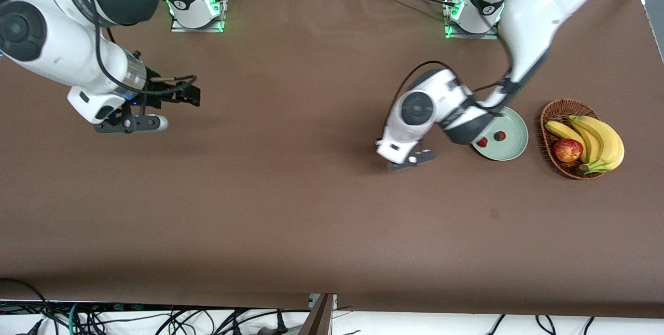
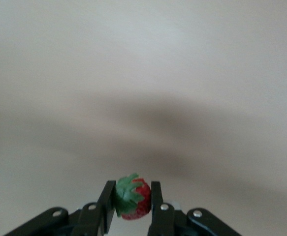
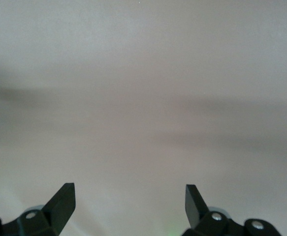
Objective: Collect all strawberries into plate
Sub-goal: 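Place the strawberry on the plate while the right gripper returns to rest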
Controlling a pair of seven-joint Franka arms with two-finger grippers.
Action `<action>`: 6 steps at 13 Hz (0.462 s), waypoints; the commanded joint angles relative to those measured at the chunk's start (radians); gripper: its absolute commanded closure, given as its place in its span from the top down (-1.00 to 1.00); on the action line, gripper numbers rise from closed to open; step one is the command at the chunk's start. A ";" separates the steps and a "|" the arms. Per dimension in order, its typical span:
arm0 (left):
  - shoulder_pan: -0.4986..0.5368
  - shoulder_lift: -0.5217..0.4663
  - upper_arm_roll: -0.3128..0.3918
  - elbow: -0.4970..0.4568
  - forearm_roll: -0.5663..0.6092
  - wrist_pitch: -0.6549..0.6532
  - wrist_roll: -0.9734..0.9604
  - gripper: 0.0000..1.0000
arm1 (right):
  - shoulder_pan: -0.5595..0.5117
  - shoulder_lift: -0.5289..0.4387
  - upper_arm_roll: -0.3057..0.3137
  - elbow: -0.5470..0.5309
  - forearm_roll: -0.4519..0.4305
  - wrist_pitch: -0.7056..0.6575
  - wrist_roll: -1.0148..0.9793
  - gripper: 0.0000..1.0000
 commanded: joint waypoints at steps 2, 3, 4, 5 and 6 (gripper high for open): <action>0.336 -0.073 -0.124 -0.154 0.000 -0.072 0.255 -0.71 | -0.197 -0.091 0.173 -0.062 -0.053 -0.016 -0.058 0.97; 0.402 -0.087 -0.122 -0.179 0.001 -0.073 0.336 -0.71 | -0.254 -0.110 0.233 -0.065 -0.070 -0.019 -0.058 0.97; 0.469 -0.094 -0.121 -0.212 0.016 -0.073 0.410 -0.70 | -0.285 -0.125 0.259 -0.070 -0.078 -0.028 -0.056 0.97; 0.529 -0.088 -0.118 -0.245 0.057 -0.072 0.451 -0.69 | -0.298 -0.140 0.273 -0.074 -0.081 -0.028 -0.058 0.97; 0.568 -0.076 -0.113 -0.262 0.099 -0.070 0.473 -0.69 | -0.307 -0.162 0.282 -0.097 -0.100 -0.025 -0.056 0.97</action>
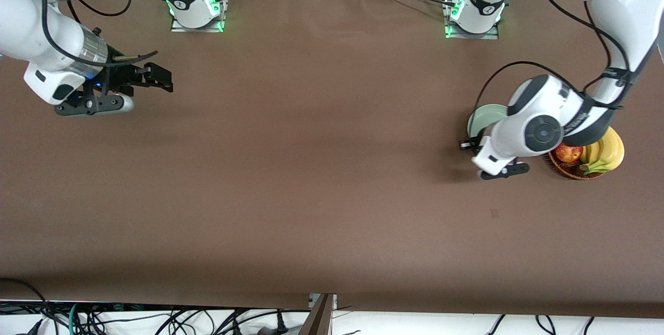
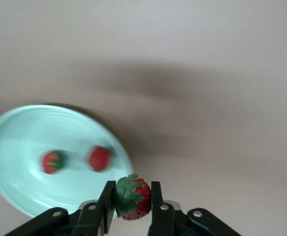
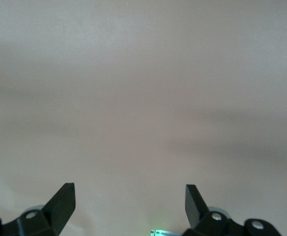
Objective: Collect all strawberries into plate
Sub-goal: 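Place the strawberry on the plate while the right gripper returns to rest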
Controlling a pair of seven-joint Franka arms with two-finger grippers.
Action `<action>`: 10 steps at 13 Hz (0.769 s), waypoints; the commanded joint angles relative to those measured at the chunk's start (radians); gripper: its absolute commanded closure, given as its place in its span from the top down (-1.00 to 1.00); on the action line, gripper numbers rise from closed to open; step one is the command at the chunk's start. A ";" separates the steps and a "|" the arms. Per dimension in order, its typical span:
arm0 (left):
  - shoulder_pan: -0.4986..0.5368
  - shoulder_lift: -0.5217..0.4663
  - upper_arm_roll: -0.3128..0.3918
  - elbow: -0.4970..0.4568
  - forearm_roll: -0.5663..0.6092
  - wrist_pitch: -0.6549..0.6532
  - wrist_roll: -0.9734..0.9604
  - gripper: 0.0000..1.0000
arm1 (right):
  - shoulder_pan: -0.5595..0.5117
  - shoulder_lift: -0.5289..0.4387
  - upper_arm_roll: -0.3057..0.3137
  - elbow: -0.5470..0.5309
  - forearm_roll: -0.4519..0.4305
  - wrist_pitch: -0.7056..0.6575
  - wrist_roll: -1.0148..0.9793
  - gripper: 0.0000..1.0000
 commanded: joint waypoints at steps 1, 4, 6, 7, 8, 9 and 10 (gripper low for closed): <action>0.098 -0.020 0.000 -0.085 0.072 0.011 0.083 -0.69 | -0.041 -0.084 0.054 -0.088 -0.054 0.007 -0.010 0.97; 0.101 0.000 0.060 -0.085 0.099 0.023 0.150 -0.61 | -0.042 -0.111 0.059 -0.099 -0.083 -0.002 -0.013 0.97; 0.097 0.011 0.060 -0.085 0.109 0.025 0.150 -0.42 | -0.042 -0.118 0.059 -0.103 -0.097 -0.008 -0.013 0.97; 0.090 0.011 0.060 -0.085 0.109 0.025 0.152 0.25 | -0.041 -0.120 0.059 -0.105 -0.105 -0.009 -0.012 0.97; 0.080 0.010 0.058 -0.083 0.109 0.023 0.152 0.99 | -0.041 -0.118 0.059 -0.102 -0.113 -0.009 -0.012 0.97; 0.074 0.010 0.058 -0.079 0.109 0.019 0.152 1.00 | -0.041 -0.117 0.059 -0.102 -0.114 -0.005 -0.004 0.97; 0.069 0.005 0.058 -0.074 0.109 0.016 0.152 1.00 | -0.041 -0.112 0.057 -0.096 -0.116 -0.002 -0.004 0.98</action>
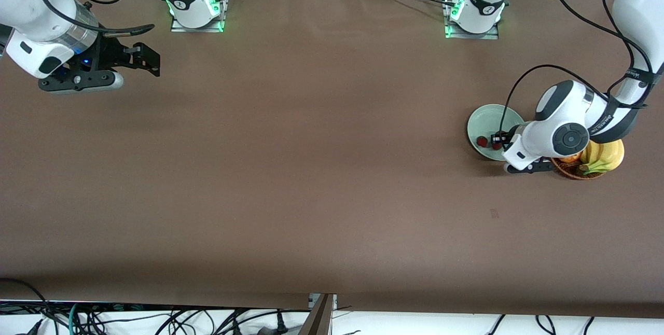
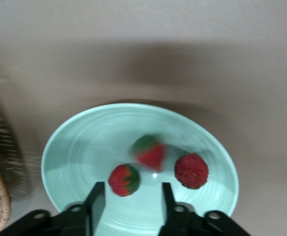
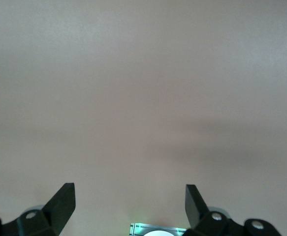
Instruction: Collect all strawberries into plate
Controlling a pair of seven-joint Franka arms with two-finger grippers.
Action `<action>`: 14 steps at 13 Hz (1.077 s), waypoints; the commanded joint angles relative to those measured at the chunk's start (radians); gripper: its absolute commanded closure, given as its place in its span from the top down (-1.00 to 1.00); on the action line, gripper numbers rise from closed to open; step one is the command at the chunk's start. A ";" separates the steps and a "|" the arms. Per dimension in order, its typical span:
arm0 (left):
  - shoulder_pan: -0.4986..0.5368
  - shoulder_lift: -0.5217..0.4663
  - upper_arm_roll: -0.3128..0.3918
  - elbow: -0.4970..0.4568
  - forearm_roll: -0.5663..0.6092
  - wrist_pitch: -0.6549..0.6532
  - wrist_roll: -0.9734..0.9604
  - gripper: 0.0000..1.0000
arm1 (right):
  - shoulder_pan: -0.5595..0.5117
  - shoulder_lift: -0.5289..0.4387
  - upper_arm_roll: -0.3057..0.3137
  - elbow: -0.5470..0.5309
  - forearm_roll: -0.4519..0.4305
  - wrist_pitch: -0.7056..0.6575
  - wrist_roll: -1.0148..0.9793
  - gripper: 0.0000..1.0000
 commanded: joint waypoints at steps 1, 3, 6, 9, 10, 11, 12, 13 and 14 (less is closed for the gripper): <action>-0.012 -0.020 -0.005 0.008 0.026 -0.002 0.012 1.00 | -0.021 -0.020 0.019 -0.017 -0.027 0.004 -0.001 0.98; -0.002 -0.048 -0.026 0.012 0.023 -0.004 0.012 1.00 | -0.021 -0.017 0.019 -0.010 -0.037 0.012 0.002 0.98; 0.116 -0.098 -0.175 0.063 0.006 -0.007 0.073 1.00 | -0.018 -0.005 0.019 0.022 -0.063 0.006 -0.002 0.98; 0.256 -0.098 -0.367 0.123 0.006 -0.091 0.100 1.00 | -0.016 0.029 0.018 0.094 -0.068 -0.029 -0.006 0.98; 0.258 -0.098 -0.399 0.162 0.006 -0.142 0.104 1.00 | -0.020 0.029 0.016 0.101 -0.065 -0.022 -0.003 0.98; 0.248 -0.098 -0.419 0.211 0.004 -0.198 0.111 1.00 | -0.023 0.029 0.016 0.102 -0.065 -0.017 -0.001 0.98; 0.248 -0.099 -0.436 0.247 0.003 -0.234 0.127 1.00 | -0.023 0.029 0.015 0.113 -0.065 -0.019 -0.002 0.98; 0.247 -0.101 -0.444 0.282 -0.028 -0.249 0.162 1.00 | -0.024 0.035 0.015 0.116 -0.062 -0.023 0.002 0.98; 0.230 -0.127 -0.432 0.326 -0.070 -0.268 0.205 1.00 | -0.026 0.041 0.010 0.118 -0.056 -0.025 0.002 0.98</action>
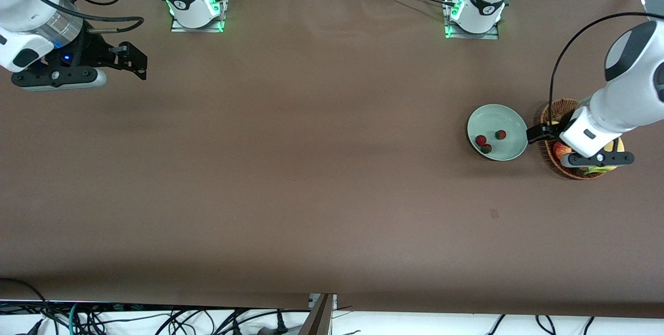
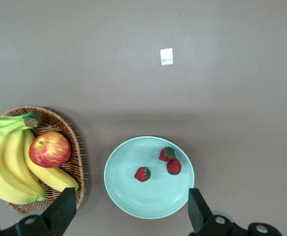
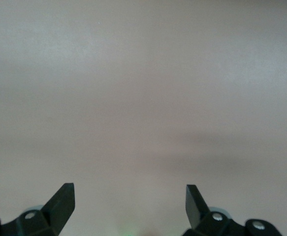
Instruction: Collect all strawberries into plate
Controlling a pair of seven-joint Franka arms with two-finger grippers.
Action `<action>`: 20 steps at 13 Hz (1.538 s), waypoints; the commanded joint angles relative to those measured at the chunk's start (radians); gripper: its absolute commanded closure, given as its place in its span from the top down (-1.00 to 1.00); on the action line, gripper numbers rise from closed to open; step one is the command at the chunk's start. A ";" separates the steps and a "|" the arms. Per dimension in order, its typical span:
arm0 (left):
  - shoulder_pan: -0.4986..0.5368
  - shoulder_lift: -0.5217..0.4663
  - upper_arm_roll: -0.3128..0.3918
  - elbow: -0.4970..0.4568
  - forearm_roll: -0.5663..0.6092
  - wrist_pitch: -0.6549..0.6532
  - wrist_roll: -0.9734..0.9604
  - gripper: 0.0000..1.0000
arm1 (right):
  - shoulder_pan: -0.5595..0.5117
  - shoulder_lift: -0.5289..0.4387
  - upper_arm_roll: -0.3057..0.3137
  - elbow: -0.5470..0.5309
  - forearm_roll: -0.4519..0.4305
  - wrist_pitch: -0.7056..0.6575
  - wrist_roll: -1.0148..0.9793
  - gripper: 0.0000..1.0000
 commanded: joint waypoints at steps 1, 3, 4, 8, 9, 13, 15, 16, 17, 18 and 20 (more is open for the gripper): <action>-0.050 -0.078 0.046 0.100 -0.095 -0.059 0.118 1.00 | -0.018 0.024 0.004 0.037 -0.003 -0.024 -0.001 0.98; -0.154 -0.191 0.205 0.159 -0.228 -0.070 0.226 1.00 | -0.016 0.024 0.004 0.037 -0.003 -0.029 0.001 0.98; -0.229 -0.265 0.328 0.172 -0.318 -0.070 0.292 1.00 | -0.016 0.025 0.004 0.037 -0.003 -0.029 0.001 0.98; -0.503 -0.454 0.726 0.158 -0.527 -0.070 0.465 1.00 | -0.018 0.025 0.004 0.036 -0.001 -0.027 0.002 0.98; -0.543 -0.471 0.769 0.157 -0.547 -0.071 0.465 1.00 | -0.018 0.025 0.004 0.036 -0.001 -0.024 0.002 0.98; -0.791 -0.552 1.028 0.105 -0.615 -0.075 0.478 1.00 | -0.018 0.025 0.004 0.036 -0.001 -0.027 0.002 0.98; -0.911 -0.581 1.163 0.079 -0.643 -0.073 0.497 1.00 | -0.018 0.025 0.004 0.036 0.002 -0.027 0.002 0.98; -0.972 -0.592 1.221 0.066 -0.643 -0.067 0.497 1.00 | -0.018 0.025 0.004 0.036 0.009 -0.027 0.002 0.98; -1.036 -0.595 1.278 0.063 -0.643 -0.062 0.494 1.00 | -0.018 0.025 0.004 0.036 0.011 -0.027 0.002 0.98; -1.099 -0.594 1.339 0.063 -0.643 -0.062 0.488 1.00 | -0.019 0.025 0.003 0.036 0.013 -0.027 0.002 0.98; -1.155 -0.589 1.391 0.060 -0.644 -0.061 0.480 1.00 | -0.019 0.025 0.001 0.036 0.013 -0.027 0.002 0.98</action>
